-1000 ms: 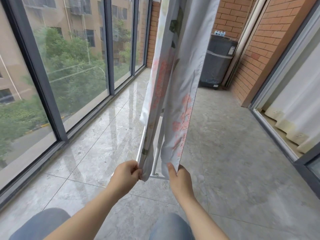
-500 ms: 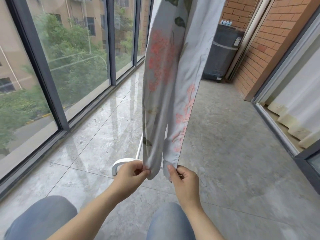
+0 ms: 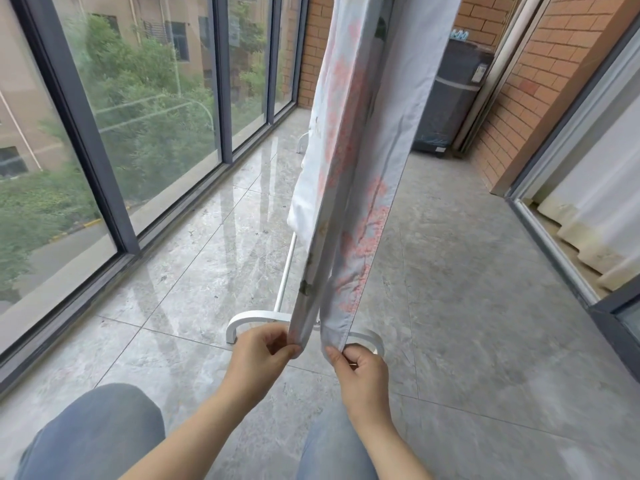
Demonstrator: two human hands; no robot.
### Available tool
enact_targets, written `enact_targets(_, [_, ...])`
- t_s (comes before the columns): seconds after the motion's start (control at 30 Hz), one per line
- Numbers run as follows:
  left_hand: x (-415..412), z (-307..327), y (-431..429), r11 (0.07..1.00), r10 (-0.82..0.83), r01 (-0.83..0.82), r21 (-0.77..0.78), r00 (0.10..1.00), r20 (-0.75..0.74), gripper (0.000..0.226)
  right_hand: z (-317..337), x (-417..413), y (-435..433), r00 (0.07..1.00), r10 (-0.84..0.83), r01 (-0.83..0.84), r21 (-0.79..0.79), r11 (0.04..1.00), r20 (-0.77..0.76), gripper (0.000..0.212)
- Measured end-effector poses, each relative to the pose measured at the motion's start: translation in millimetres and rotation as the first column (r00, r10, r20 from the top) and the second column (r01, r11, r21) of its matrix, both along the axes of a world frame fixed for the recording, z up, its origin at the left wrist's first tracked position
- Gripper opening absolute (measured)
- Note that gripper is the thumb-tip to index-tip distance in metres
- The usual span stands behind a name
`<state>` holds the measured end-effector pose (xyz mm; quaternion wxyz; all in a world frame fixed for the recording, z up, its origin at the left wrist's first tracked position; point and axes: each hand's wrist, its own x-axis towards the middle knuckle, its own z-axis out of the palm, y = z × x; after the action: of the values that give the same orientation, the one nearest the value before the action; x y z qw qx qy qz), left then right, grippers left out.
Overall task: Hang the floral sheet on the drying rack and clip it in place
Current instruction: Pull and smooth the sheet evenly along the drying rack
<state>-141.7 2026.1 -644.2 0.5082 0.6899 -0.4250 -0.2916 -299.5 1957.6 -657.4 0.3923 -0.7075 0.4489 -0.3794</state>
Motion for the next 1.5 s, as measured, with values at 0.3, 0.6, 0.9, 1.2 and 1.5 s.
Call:
enact_targets(0.3, [2.2, -2.7, -9.8, 0.997, 0.004, -0.005, 0.074, 1.0, 0.016, 0.013, 9.2, 6.1, 0.2, 1.0, -0.004, 0.004, 0.056, 0.998, -0.006, 0.061])
enact_targets(0.6, [-0.5, 16.7, -5.0, 0.996, 0.082, -0.081, 0.048, 0.996, -0.021, 0.032, 22.2, 1.2, -0.4, 0.999, -0.03, 0.031, 0.134, 0.991, -0.012, 0.052])
enact_targets(0.9, [17.9, 61.5, 1.9, 0.924, 0.144, -0.111, 0.366, 0.987, -0.064, 0.009, 70.0, 12.1, -0.5, 0.975, -0.12, 0.19, 0.422, 0.887, -0.186, 0.006])
enact_targets(1.2, [-12.6, 233.8, 24.6, 0.9, 0.004, 0.025, 0.436, 0.998, -0.066, 0.008, 238.9, -36.3, 34.9, 0.968, -0.166, 0.245, 0.576, 0.78, -0.188, 0.024])
enact_targets(1.5, [-67.7, 477.6, 27.1, 0.922, -0.14, 0.151, 0.356, 0.989, -0.056, 0.007, 478.9, -95.6, 51.1, 0.96, -0.265, 0.272, 0.525, 0.806, -0.09, 0.018])
